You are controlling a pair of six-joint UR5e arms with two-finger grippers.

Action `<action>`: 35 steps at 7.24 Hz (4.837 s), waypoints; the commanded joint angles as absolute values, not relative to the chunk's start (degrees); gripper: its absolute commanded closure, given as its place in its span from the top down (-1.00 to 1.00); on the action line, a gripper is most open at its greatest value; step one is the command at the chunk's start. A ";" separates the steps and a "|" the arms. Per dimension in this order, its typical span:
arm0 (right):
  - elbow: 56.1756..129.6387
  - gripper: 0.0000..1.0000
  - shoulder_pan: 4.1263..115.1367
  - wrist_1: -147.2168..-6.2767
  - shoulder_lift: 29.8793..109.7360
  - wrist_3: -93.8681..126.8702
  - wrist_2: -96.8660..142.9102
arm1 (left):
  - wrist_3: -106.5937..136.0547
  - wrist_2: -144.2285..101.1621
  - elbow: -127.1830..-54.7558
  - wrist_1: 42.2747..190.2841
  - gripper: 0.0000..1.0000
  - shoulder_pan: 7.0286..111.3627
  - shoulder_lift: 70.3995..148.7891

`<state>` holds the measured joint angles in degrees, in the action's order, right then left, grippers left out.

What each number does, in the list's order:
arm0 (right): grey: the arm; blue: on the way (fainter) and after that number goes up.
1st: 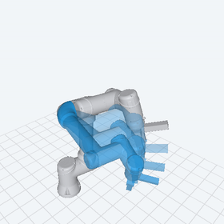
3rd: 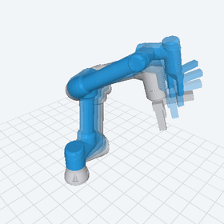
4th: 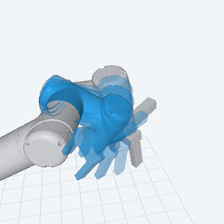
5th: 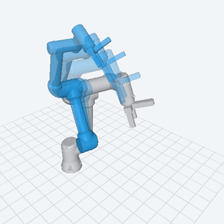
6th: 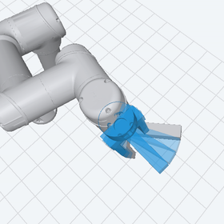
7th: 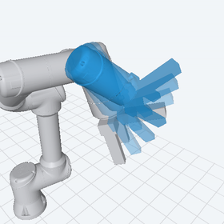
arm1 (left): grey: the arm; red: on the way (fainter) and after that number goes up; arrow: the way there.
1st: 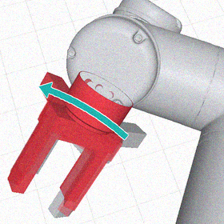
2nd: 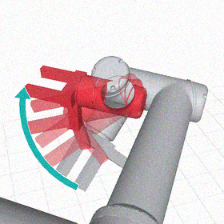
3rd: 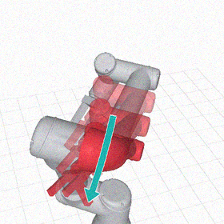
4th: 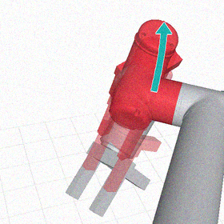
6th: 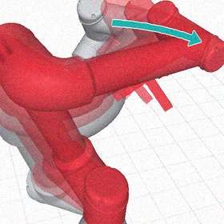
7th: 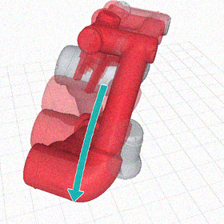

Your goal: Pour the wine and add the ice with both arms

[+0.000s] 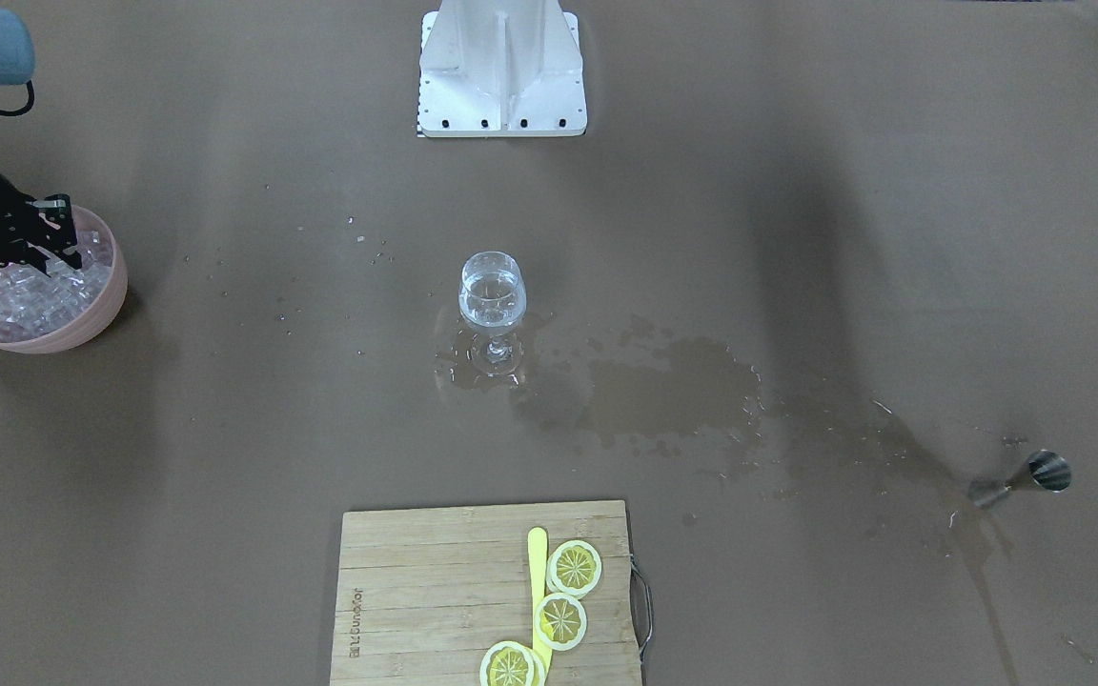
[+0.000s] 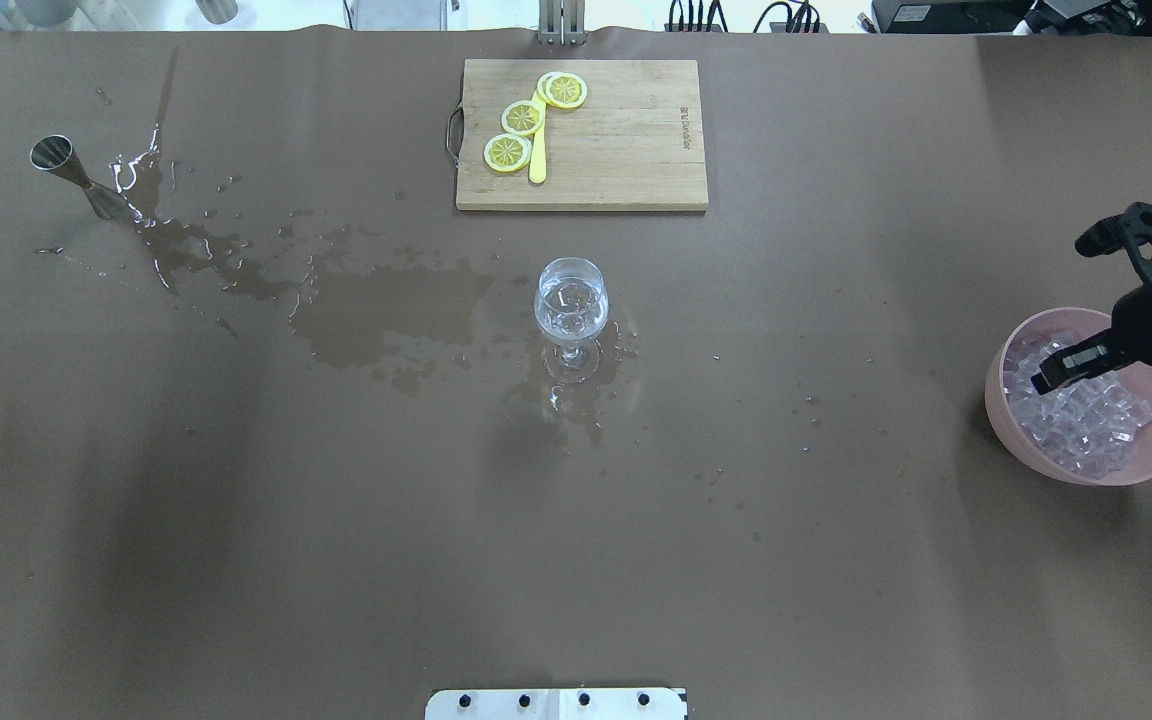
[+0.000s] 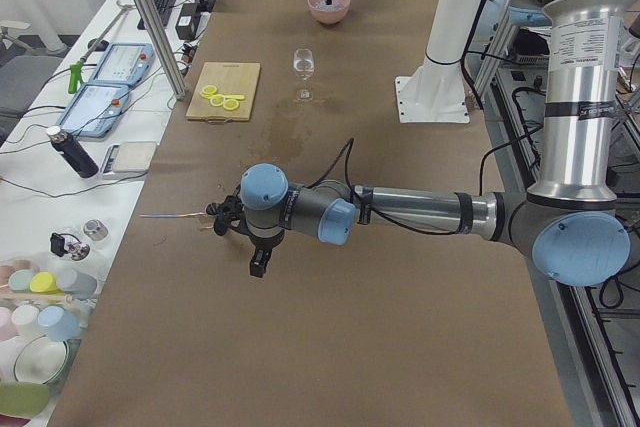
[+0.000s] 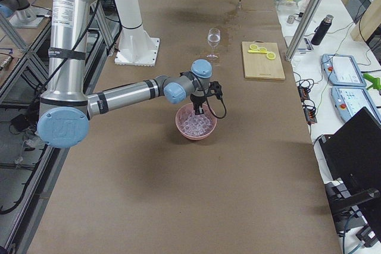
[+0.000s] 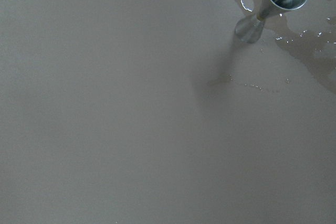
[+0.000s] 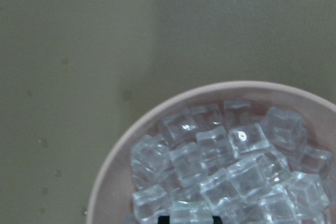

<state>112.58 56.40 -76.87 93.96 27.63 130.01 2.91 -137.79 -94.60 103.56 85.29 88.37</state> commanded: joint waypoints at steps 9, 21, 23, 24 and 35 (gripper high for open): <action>103.20 -1.00 38.85 -97.91 44.85 63.81 120.76 | 2.99 -138.25 -95.71 97.38 0.97 85.17 87.19; 99.39 1.00 43.56 -94.22 44.80 62.59 124.06 | 2.81 -138.16 -95.54 97.47 0.97 85.17 87.19; 107.98 1.00 51.54 -94.13 59.08 50.54 129.17 | 2.99 -138.16 -95.54 97.38 0.97 85.08 87.62; 108.19 1.00 57.86 -94.22 64.98 41.57 133.81 | 3.08 -137.21 -95.80 97.38 0.97 85.17 87.63; 90.61 1.00 87.10 -93.52 87.89 -7.56 129.82 | 3.34 -133.94 -91.31 113.21 0.97 85.43 78.93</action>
